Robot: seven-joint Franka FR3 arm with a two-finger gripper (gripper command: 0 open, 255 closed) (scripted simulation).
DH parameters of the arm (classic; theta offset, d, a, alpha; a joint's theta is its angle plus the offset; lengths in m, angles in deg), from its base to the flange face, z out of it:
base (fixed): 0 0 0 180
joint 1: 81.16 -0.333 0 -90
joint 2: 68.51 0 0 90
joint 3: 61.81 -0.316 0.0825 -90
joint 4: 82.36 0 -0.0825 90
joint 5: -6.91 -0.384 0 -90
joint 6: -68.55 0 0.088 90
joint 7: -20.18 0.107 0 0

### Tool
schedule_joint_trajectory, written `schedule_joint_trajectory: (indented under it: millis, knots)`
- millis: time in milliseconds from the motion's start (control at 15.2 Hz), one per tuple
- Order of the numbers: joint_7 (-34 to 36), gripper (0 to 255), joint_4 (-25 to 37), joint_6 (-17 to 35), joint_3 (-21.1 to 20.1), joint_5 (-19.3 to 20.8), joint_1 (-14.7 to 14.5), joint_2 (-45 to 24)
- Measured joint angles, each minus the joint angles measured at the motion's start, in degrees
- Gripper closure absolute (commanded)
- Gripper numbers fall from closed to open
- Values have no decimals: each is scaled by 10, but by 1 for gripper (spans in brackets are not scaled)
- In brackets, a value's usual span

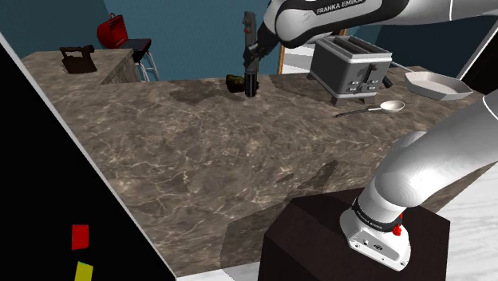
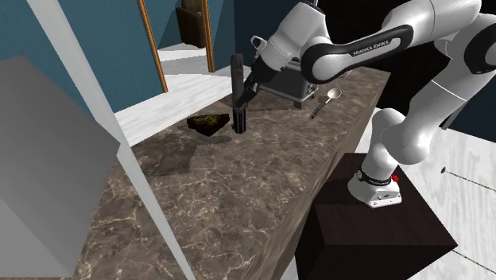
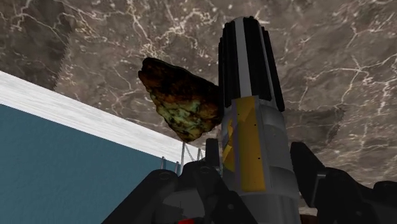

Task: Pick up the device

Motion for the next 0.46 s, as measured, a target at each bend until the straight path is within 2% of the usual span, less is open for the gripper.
schedule_joint_trajectory:
  millis: [462]
  knots:
    - [1, 255, 47, -51, -1, 1, 0, 4]
